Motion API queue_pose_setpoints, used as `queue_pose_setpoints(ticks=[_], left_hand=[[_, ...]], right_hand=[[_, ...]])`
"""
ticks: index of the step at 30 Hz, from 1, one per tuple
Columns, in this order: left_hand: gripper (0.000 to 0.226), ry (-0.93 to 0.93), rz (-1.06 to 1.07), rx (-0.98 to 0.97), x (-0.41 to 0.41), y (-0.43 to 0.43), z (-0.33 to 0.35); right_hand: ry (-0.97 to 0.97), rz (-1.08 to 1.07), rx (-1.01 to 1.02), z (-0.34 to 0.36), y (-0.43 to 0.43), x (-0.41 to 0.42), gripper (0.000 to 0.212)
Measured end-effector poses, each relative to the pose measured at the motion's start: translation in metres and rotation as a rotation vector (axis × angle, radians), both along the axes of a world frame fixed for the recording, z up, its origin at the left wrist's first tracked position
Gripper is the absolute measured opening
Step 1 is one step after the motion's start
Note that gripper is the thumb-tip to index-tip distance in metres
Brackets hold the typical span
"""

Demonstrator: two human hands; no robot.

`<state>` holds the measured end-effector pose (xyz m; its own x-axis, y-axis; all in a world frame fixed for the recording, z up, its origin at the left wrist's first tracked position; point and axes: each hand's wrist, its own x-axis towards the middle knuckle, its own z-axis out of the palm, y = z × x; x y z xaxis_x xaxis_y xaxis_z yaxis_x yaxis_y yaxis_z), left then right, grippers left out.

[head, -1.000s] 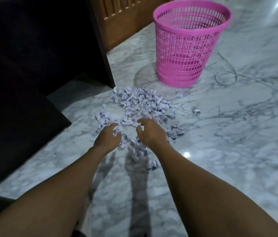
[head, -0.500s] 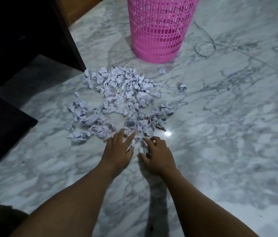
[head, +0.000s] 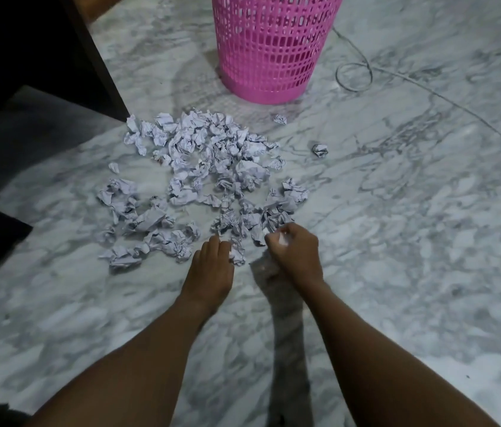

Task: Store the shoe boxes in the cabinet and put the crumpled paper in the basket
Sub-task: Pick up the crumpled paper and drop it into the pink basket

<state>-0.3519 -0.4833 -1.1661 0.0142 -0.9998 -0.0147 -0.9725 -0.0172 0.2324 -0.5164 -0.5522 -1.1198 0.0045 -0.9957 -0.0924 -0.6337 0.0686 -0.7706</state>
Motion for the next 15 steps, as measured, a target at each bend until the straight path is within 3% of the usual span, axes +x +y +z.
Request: queue_pose_setpoints(ticks=[3,7,11,13,15], left_hand=[[0.025,0.020,-0.012,-0.043,0.001,-0.003,0.000],[0.018,0.091,0.012,-0.062,0.004,-0.005,-0.002],[0.009,0.193,-0.028,-0.153,0.005,-0.011,0.004],[0.008,0.297,0.030,-0.235,0.006,-0.018,0.014],[0.015,0.376,0.104,-0.281,0.008,-0.028,0.023]], right_hand=[[0.017,0.011,-0.157,0.013,-0.034,0.011,0.029],[0.215,0.209,-0.409,0.006,-0.068,0.022,0.036],[0.323,0.340,-0.386,-0.028,-0.077,0.021,0.035],[0.331,0.399,-0.359,-0.041,-0.071,0.017,0.031],[0.340,0.456,-0.316,-0.044,-0.066,0.011,0.040]])
